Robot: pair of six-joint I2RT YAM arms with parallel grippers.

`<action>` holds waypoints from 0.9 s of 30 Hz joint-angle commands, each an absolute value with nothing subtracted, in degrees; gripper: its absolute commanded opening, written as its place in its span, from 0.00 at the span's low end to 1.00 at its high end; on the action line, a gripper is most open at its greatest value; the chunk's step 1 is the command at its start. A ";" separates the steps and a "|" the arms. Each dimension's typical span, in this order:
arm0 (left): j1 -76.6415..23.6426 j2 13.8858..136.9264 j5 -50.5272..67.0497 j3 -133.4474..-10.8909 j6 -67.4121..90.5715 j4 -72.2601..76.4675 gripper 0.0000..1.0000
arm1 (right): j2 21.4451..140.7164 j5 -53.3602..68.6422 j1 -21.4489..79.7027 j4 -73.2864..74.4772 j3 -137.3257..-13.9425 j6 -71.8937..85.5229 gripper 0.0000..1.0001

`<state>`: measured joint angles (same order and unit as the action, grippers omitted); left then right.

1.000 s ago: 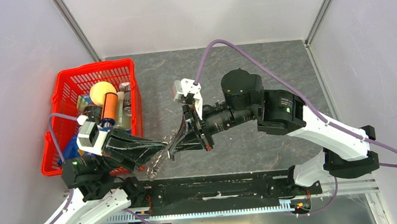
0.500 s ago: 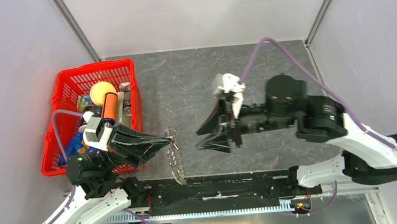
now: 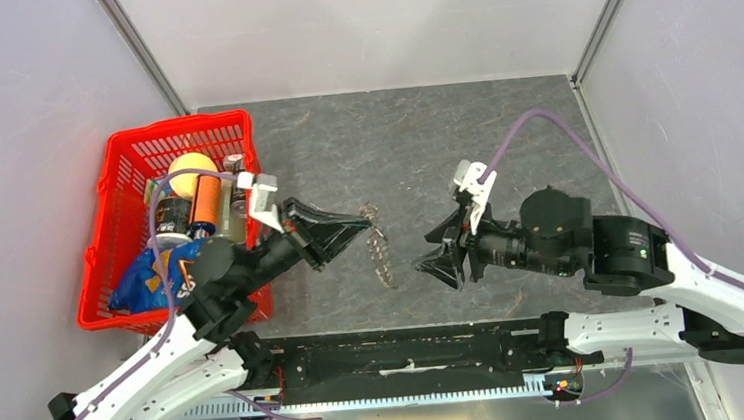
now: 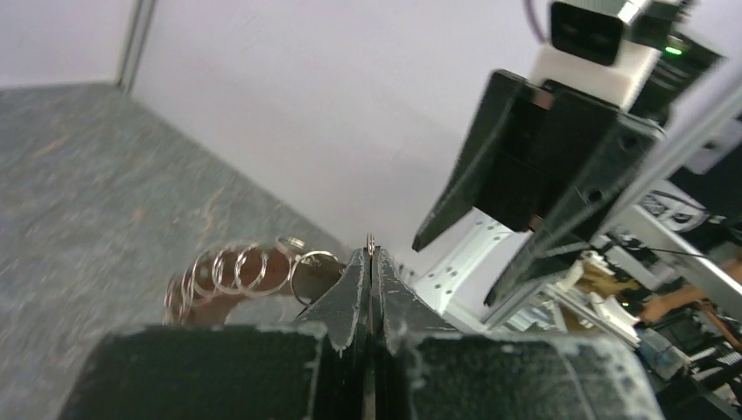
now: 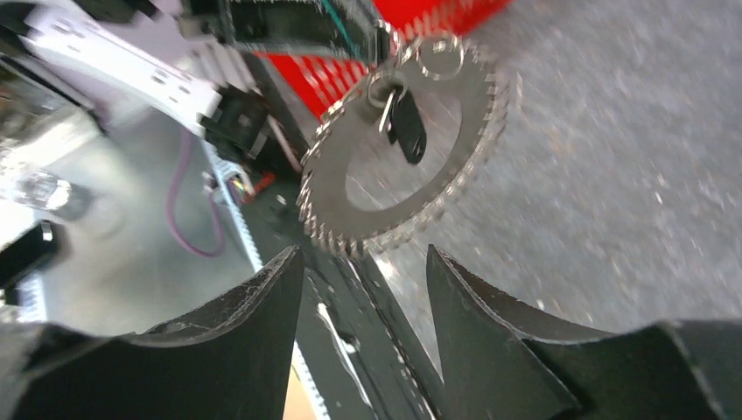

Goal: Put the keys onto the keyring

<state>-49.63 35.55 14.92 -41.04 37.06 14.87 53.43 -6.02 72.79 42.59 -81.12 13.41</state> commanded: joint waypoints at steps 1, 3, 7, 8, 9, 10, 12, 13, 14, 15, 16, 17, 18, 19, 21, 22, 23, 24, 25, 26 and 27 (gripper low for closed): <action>-49.66 38.97 8.82 -42.53 33.56 14.37 0.02 | 48.97 -17.94 73.01 42.80 -73.76 17.38 0.62; -49.66 40.53 7.20 -41.92 33.60 14.41 0.02 | 47.38 -21.55 72.95 42.62 -69.98 18.85 0.66; -49.66 44.50 3.40 -41.61 33.58 12.69 0.02 | 46.82 -22.13 72.95 41.95 -64.45 21.73 0.73; -49.66 45.81 1.83 -41.66 33.57 12.07 0.02 | 46.95 -22.46 72.95 41.97 -63.50 22.32 0.74; -49.65 46.92 0.38 -41.66 33.53 11.29 0.02 | 46.99 -22.89 72.91 41.96 -62.84 22.74 0.75; -49.66 48.35 -1.83 -41.99 33.53 10.06 0.02 | 46.92 -23.39 72.99 41.90 -62.02 23.21 0.76; -49.66 51.94 -5.99 -43.38 33.57 6.02 0.02 | 46.18 -23.91 72.92 41.68 -60.30 23.72 0.76; -49.66 53.61 -7.31 -44.02 33.68 4.48 0.02 | 45.48 -23.95 72.87 41.47 -59.63 23.89 0.77; -49.66 55.22 -8.70 -44.73 34.01 3.01 0.02 | 44.84 -23.79 72.92 41.21 -58.85 24.04 0.77; -49.66 57.22 -9.73 -45.37 34.12 1.63 0.02 | 44.12 -23.62 72.90 40.92 -58.13 24.21 0.77; -49.66 59.08 -10.86 -45.96 34.21 0.91 0.02 | 43.59 -23.33 72.95 40.77 -57.56 24.28 0.77; -49.60 60.37 -11.88 -46.25 34.59 0.40 0.02 | 42.94 -23.11 72.95 40.78 -57.11 24.43 0.78; -49.66 62.01 -12.95 -46.67 34.83 0.35 0.02 | 42.43 -22.90 72.95 40.86 -56.73 24.65 0.78; -49.65 63.28 -13.71 -47.02 34.91 -0.40 0.02 | 41.83 -22.79 72.95 41.13 -56.44 24.74 0.77; -49.66 65.96 -15.44 -47.68 35.42 -1.95 0.02 | 40.88 -22.76 72.93 41.76 -56.03 24.87 0.78; -49.64 67.39 -16.24 -48.04 35.42 -2.27 0.02 | 40.52 -22.50 72.94 41.98 -55.86 24.93 0.78; -49.66 68.59 -17.01 -48.43 35.61 -2.64 0.02 | 40.07 -22.42 72.94 42.29 -55.74 24.90 0.78; -49.66 69.91 -17.76 -48.83 35.73 -2.94 0.02 | 39.72 -22.41 72.95 42.59 -55.51 24.93 0.78; -49.66 71.22 -18.35 -49.23 35.84 -3.06 0.02 | 39.46 -22.46 72.95 42.77 -55.26 24.83 0.78; -49.61 72.52 -18.73 -49.65 35.98 -3.10 0.02 | 39.17 -22.42 72.95 42.89 -55.01 24.82 0.78; -49.66 73.78 -18.81 -50.06 36.19 -3.14 0.02 | 38.90 -22.45 72.91 42.95 -54.70 24.78 0.78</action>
